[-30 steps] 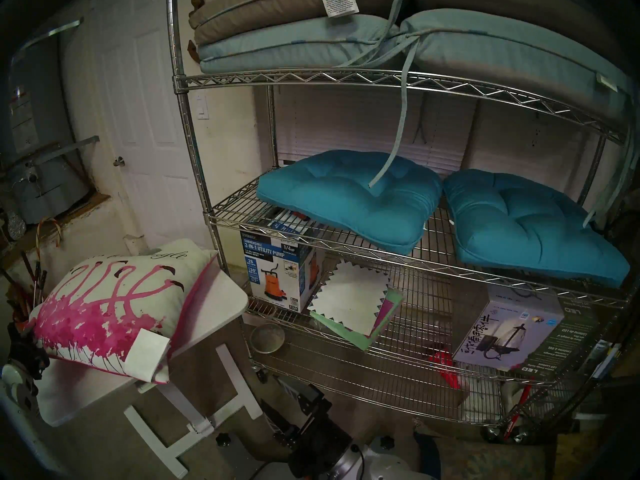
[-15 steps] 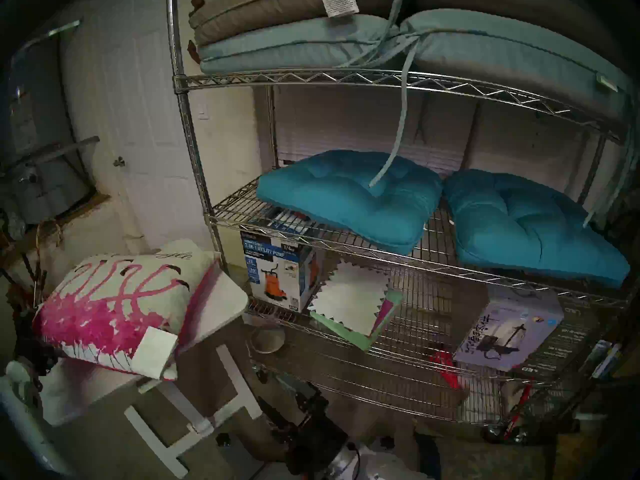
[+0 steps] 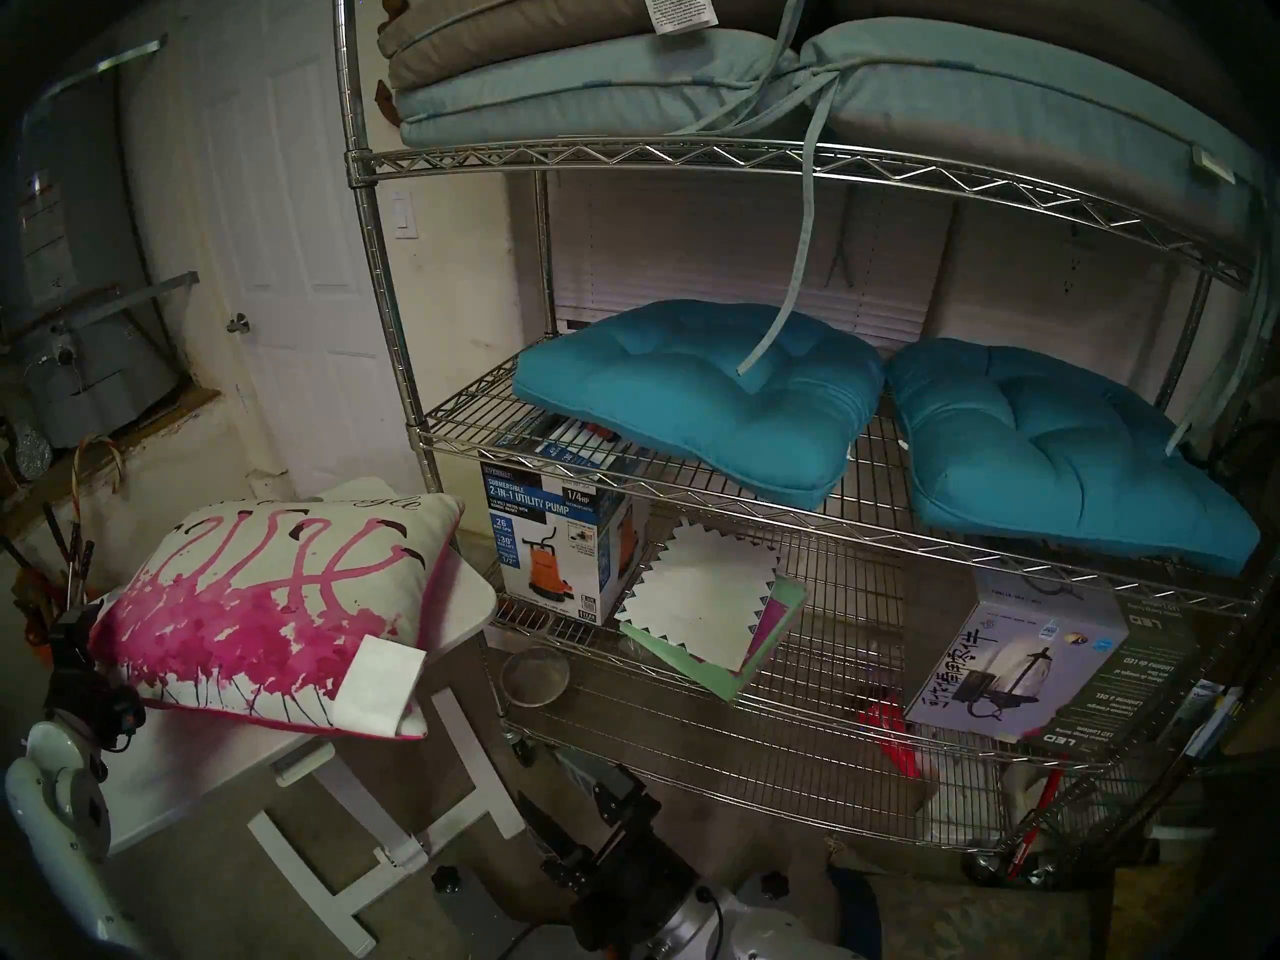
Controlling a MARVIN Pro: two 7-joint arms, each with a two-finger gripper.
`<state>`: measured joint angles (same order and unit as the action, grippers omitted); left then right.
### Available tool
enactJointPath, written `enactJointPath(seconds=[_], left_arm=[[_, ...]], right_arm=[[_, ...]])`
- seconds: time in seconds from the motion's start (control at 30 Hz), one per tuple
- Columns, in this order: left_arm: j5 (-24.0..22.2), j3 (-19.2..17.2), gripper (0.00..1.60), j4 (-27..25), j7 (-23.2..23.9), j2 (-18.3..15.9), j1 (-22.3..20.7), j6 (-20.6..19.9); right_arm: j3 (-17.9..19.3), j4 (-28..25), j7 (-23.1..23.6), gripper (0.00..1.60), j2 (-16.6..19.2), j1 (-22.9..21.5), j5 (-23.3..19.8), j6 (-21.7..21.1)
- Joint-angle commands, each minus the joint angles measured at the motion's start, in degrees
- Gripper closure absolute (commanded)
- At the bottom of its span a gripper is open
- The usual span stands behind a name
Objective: Take cushion off the shelf
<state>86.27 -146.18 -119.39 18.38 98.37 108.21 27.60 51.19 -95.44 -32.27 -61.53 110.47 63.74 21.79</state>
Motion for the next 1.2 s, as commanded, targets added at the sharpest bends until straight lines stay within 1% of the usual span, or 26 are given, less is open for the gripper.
enactJointPath(seconds=[0.0,0.17,0.37,0.43,0.5,0.73,0.87,0.9,1.03,1.07,1.17], left_arm=[[-1.6,2.9,1.6,-5.4,-0.9,2.4,5.3,-3.9],[-1.2,4.2,1.6,-6.1,-0.7,2.3,4.6,-6.4],[-1.2,4.0,1.6,-6.2,-0.3,1.9,3.5,-6.9],[-1.4,2.6,1.6,-5.8,-0.2,0.7,2.6,-6.9],[-1.5,2.0,1.6,-5.5,-0.2,0.2,2.4,-7.0],[-2.3,-4.2,1.6,-2.5,0.4,-5.0,0.5,-7.8],[-2.7,-7.4,1.6,-0.7,0.8,-7.5,-0.7,-7.4],[-2.5,-8.1,1.6,-0.5,0.8,-7.4,-1.2,-7.0],[-3.2,-9.5,1.6,1.6,1.4,-10.2,-1.7,-6.1],[-3.0,-9.8,1.6,1.8,1.4,-10.1,-2.1,-5.7],[-3.7,-9.7,1.6,3.2,1.6,-11.8,-1.9,-5.2]], right_arm=[[0.1,-1.0,-1.5,0.0,-0.1,0.3,0.3,0.0],[0.4,-1.6,-1.9,0.0,-0.2,0.7,0.3,-0.6],[0.8,-1.4,-2.2,0.0,-0.5,0.8,0.3,-1.2],[0.9,-1.2,-2.2,0.0,-0.7,0.7,0.3,-1.5],[0.9,-1.2,-2.2,0.0,-0.7,0.7,0.3,-1.5],[0.8,-0.9,-1.8,0.0,-1.0,0.2,0.3,-1.6],[0.7,-0.5,-1.6,0.0,-1.3,-0.2,0.2,-1.7],[0.6,-0.5,-1.6,0.0,-1.3,-0.3,0.2,-1.6],[0.4,-0.3,-1.5,0.0,-1.5,-0.7,0.2,-1.6],[0.3,-0.2,-1.5,0.0,-1.5,-0.8,0.2,-1.5],[0.2,0.0,-1.5,0.0,-1.7,-1.0,0.3,-1.5]])
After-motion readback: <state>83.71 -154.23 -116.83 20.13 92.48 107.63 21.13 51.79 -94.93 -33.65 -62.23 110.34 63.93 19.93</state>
